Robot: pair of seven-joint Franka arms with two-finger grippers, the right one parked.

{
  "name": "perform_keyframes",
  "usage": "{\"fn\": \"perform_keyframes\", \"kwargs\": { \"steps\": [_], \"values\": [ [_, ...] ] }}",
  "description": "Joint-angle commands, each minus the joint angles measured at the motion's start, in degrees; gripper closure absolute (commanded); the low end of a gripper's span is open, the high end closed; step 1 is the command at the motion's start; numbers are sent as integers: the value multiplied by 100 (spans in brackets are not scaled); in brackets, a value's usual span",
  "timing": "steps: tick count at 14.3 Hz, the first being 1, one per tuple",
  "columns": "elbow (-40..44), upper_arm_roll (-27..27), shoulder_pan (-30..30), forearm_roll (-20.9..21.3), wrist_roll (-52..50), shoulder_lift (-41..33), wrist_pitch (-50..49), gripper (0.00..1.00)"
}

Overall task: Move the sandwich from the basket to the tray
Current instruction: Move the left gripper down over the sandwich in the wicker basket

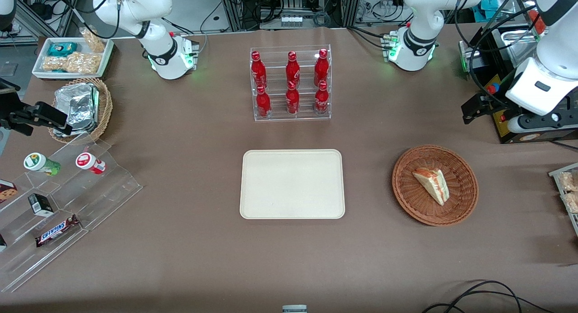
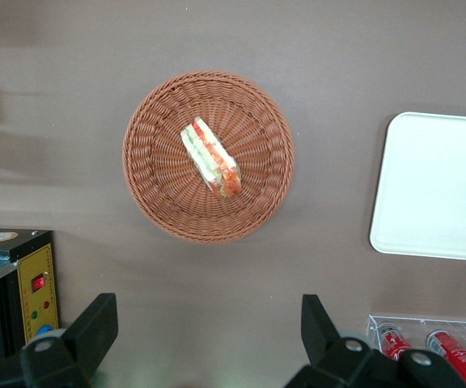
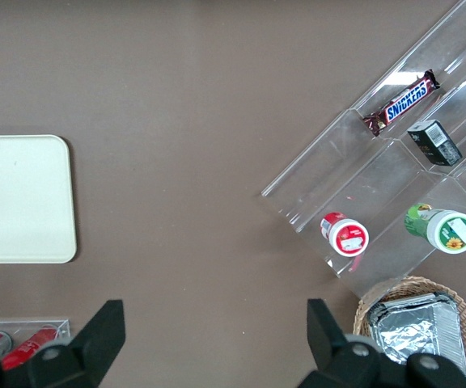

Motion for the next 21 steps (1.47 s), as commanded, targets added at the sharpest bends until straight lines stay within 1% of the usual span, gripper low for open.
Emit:
{"fn": "perform_keyframes", "kwargs": {
  "steps": [1,4,8,10,13,15,17,20,21],
  "values": [
    [232,10,-3,-78,77,144,-145,0],
    [205,2,-12,-78,121,153,-382,0],
    [118,2,-21,-78,121,214,-382,0],
    [-14,10,-3,-69,51,407,-400,0],
    [-260,28,58,-43,33,942,-216,0],
    [-505,28,146,-43,33,1180,292,0],
    [-1084,28,303,-34,33,1243,1064,0],
    [-2025,37,339,-25,7,1243,2558,0],
    [-2236,54,348,-34,-263,1269,2962,0]
  ]
}}
